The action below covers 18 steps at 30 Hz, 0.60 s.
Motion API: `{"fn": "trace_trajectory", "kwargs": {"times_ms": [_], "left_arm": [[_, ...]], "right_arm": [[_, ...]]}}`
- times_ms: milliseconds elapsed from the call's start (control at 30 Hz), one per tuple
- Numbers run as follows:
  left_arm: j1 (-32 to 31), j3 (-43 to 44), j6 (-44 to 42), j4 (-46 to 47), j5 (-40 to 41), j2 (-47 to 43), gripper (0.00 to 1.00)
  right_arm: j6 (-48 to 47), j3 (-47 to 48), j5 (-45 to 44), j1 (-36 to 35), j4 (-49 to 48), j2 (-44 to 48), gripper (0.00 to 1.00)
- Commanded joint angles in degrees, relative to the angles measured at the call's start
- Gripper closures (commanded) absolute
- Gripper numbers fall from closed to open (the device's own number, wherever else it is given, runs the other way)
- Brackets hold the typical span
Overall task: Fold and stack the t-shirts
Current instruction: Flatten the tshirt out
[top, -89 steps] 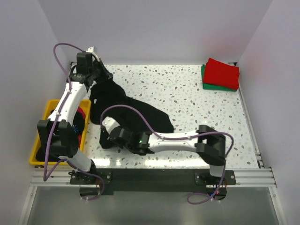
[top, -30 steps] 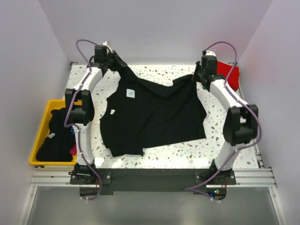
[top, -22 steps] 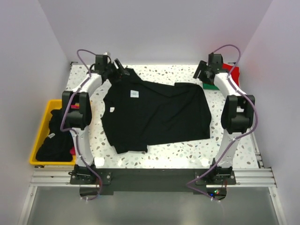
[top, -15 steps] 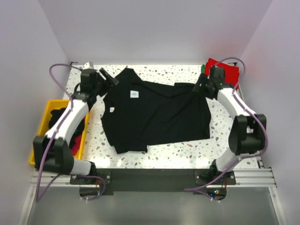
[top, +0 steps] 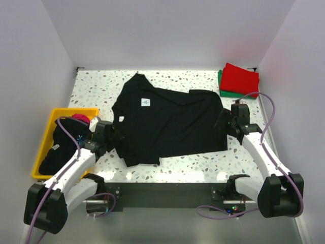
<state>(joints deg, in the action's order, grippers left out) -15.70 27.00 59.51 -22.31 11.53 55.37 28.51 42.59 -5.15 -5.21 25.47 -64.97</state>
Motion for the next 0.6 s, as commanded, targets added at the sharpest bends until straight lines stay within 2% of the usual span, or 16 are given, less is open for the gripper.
{"fn": "trace_trajectory", "kwargs": {"times_ms": [0,367,567], "left_arm": [[-1.0,-0.9,2.1,0.6,0.6,-2.6,0.39],[-4.3,-4.0,7.3,-7.0,0.8,-8.8,0.39],[-4.4,-3.4,9.7,-10.4,-0.5,-8.1,0.39]], "right_arm": [[0.2,-0.8,-2.5,-0.1,2.0,2.5,0.32],[1.6,1.8,-7.0,-0.1,8.5,2.7,0.32],[2.2,3.1,-7.6,-0.1,10.4,2.0,0.32]]}}
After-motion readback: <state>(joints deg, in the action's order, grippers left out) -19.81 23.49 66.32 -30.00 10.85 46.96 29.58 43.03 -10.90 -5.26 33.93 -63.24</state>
